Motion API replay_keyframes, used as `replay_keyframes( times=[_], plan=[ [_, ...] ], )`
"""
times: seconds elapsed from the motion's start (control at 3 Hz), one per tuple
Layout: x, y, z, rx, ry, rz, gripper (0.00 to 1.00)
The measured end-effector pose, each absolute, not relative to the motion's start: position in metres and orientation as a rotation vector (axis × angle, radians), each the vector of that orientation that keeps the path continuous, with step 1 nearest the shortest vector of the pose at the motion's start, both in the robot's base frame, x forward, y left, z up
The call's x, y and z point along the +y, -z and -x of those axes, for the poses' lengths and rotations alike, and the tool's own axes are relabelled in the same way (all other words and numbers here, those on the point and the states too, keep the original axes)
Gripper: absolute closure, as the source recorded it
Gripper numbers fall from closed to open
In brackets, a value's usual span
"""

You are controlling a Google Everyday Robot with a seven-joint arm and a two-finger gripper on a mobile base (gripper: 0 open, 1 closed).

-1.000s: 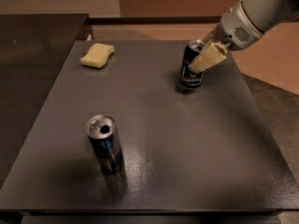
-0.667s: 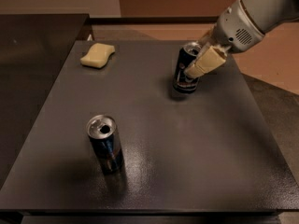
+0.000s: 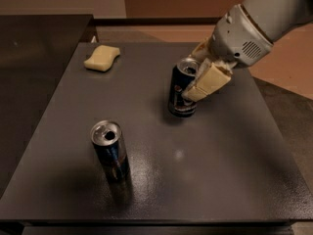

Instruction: Move pepsi can near redbull can

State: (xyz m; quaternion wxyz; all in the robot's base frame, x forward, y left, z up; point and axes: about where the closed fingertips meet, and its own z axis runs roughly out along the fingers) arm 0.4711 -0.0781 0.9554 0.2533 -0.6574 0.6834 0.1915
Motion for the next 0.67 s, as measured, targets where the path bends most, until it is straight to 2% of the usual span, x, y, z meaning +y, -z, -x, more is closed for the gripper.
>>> replay_keyframes(
  times=[0.33, 0.67],
  plan=[
    [-0.0504, -0.9533, -0.4118, 1.855, -0.505, 1.866, 1.00],
    [-0.0504, -0.9534, -0.4117, 1.855, -0.505, 1.866, 1.00]
  ],
)
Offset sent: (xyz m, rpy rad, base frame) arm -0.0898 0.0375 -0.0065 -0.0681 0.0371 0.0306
